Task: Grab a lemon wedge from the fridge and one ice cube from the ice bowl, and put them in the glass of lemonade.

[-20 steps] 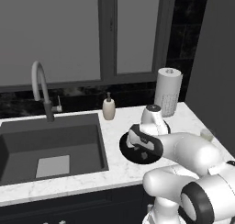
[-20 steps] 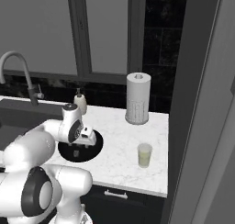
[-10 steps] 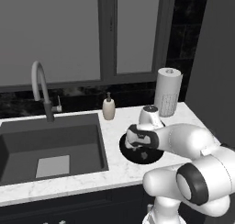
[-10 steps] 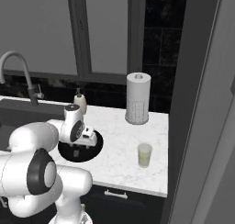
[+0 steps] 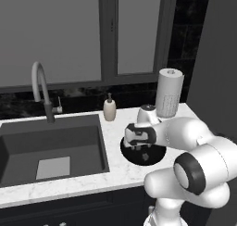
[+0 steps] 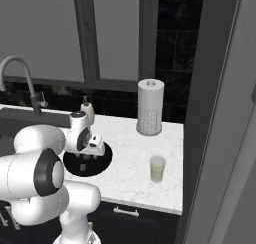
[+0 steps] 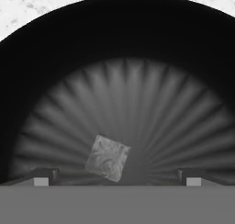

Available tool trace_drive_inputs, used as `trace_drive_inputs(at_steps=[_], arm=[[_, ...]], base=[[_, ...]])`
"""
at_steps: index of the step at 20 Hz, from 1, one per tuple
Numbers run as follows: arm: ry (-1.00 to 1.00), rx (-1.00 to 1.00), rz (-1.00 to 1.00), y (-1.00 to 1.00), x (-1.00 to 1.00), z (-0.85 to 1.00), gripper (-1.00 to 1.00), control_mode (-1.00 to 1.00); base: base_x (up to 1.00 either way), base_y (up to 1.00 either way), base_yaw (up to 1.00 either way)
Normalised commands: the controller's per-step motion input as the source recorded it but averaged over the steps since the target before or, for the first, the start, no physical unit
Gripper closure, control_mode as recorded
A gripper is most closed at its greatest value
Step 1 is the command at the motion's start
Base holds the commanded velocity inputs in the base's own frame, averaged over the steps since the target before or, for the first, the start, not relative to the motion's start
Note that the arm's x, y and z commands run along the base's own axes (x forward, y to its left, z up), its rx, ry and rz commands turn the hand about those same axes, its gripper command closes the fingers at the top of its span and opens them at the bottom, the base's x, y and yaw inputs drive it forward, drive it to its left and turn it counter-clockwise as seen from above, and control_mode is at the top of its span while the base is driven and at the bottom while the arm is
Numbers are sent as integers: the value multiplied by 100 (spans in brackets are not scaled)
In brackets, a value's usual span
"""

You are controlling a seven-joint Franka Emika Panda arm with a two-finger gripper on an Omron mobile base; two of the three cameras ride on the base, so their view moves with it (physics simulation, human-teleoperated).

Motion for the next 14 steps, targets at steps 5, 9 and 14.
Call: trace_drive_inputs(at_steps=[5, 9, 14], arm=[[0, 0, 0, 0, 7, -39, -100, -100], [0, 0, 0, 0, 12, -20, -100, -100], [0, 0, 0, 0, 4, -6, -100, -100]], base=[[0, 0, 0], [0, 0, 0], [0, 0, 0]])
